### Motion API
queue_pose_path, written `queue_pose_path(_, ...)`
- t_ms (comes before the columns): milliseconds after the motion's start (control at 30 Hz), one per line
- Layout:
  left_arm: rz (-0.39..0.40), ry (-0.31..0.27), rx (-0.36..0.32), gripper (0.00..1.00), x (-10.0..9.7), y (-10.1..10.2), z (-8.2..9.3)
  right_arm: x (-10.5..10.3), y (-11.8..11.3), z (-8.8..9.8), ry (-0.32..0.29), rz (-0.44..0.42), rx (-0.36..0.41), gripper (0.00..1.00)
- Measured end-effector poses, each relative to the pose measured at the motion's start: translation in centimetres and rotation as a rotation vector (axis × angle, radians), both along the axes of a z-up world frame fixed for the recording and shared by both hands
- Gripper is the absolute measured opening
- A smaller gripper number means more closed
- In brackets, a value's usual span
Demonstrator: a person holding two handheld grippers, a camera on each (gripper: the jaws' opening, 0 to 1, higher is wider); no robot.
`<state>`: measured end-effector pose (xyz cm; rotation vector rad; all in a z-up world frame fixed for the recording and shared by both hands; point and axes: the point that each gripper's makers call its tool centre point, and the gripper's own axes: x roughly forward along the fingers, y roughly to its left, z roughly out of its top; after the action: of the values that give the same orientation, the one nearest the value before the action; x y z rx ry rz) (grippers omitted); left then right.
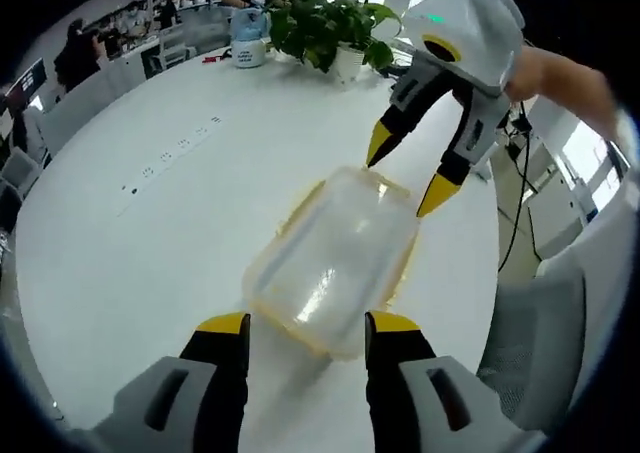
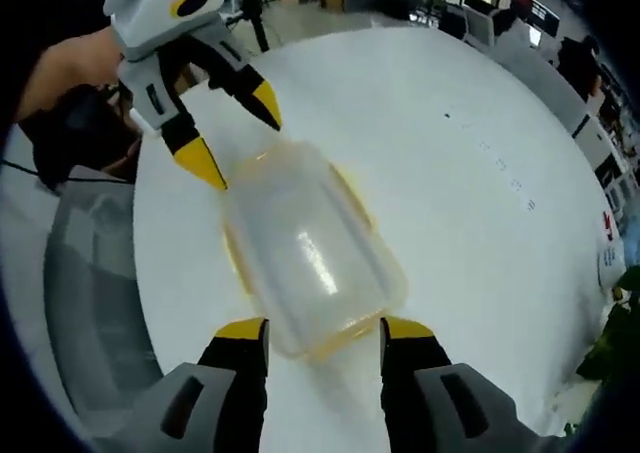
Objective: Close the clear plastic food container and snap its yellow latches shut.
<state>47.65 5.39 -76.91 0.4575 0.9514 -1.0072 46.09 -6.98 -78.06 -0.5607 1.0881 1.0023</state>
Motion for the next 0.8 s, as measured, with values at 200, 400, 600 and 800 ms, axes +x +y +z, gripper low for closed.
queue_pose_path(200,-0.054,-0.017,0.032,0.45,0.1,-0.1,0.2,0.0,0.3,0.0,-0.007,0.053,-0.015,0.44)
queue_pose_path(400,-0.126,-0.033,0.068,0.45,0.1,-0.2,0.1,-0.1,0.6,0.0,-0.008,0.103,-0.022,0.44)
queue_pose_path(600,-0.191,-0.049,0.078,0.44,0.1,-0.8,0.3,-0.1,0.7,-0.1,-0.008,0.138,-0.027,0.43)
queue_pose_path(800,-0.249,-0.075,0.098,0.42,0.1,-1.5,0.3,0.0,0.8,-0.2,-0.013,0.168,-0.033,0.42)
